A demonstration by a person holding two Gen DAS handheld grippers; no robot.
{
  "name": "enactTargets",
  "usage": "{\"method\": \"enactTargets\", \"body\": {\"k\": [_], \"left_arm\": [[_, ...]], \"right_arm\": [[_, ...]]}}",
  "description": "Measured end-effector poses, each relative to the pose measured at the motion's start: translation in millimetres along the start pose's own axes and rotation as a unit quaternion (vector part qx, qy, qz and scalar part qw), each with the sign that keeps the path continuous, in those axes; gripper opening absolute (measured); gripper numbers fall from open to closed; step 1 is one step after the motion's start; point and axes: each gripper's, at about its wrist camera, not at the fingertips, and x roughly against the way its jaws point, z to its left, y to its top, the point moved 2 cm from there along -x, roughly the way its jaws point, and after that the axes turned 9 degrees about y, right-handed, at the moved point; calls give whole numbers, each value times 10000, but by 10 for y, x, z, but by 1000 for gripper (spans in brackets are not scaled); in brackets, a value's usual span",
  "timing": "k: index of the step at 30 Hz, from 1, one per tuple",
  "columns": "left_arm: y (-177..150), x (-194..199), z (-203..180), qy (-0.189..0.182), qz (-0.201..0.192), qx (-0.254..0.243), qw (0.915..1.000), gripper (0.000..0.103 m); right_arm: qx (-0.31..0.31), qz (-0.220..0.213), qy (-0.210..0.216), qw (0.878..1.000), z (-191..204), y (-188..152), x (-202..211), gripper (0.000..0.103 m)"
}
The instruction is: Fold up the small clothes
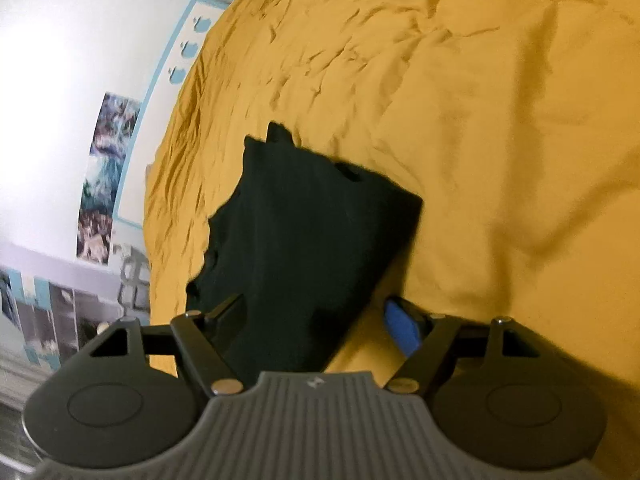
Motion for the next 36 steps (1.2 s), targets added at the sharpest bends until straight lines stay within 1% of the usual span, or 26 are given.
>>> {"method": "enactTargets", "body": {"k": [4,5,6,7,8,9,10,11,12,13,14,17,20,22,24,26,29,31,32,34,35,36], "left_arm": [[93,-157,-79,-60,-124,68,9999,74],[117,-198,-89,-97,-135,118,9998,72],[138,-236,-91,-184,-136,196,9995,67],[148,-264,-90,-286,-89,251,9992,55],[167,-304,-88,-316,-40,283,9991,29],[178,-341,-70,-228,-14,364,9991,15],[179,-362,-39,-223,9,492,9985,11],[177,-367,-9,-286,24,619,9977,9],[178,-352,2,-344,24,678,9971,8],[186,-326,-13,-423,1,649,9970,7],[196,-283,-53,-509,-38,525,9973,7],[235,-128,-250,-472,-85,-44,9988,5],[274,111,-497,-549,-64,-495,9972,4],[250,330,-650,-602,-97,-876,9943,4],[158,531,-730,-711,-57,-1075,9916,4],[18,719,-733,-797,-53,-1206,9895,4],[-215,924,-585,-843,25,-1158,9897,4],[-376,1000,-381,-746,58,-1069,9914,4],[-444,999,-261,-718,140,-985,9924,4],[-559,935,9,-446,273,-823,9952,4],[-591,892,121,-255,305,-851,9956,6],[-596,859,187,-83,324,-947,9949,8]], "right_arm": [[140,-114,32,9998,35,123,-319,73],[189,-139,20,9997,46,144,-385,73],[222,-184,-16,9996,54,161,-448,73],[260,-200,-40,9995,58,179,-516,71],[313,-205,-114,9992,73,185,-559,68],[366,-187,-214,9989,73,189,-591,53],[401,-157,-308,9986,66,195,-614,33],[394,-159,-405,9983,46,208,-643,22],[312,-167,-414,9985,9,239,-655,15],[213,-156,-363,9990,-15,263,-644,12],[144,-139,-314,9993,-23,280,-617,11],[77,-48,-257,9996,61,331,-564,9],[299,33,-95,9995,280,359,-417,8],[444,81,78,9990,439,389,-268,0],[511,174,244,9982,564,400,-91,0],[799,222,255,9962,681,366,118,0],[979,371,275,9941,682,285,458,0],[983,386,95,9944,572,245,627,0],[989,398,2,9943,478,223,694,0],[1061,387,-252,9933,271,180,753,0],[1170,411,-365,9916,160,155,755,0],[1369,521,-530,9878,46,144,726,9]]}}
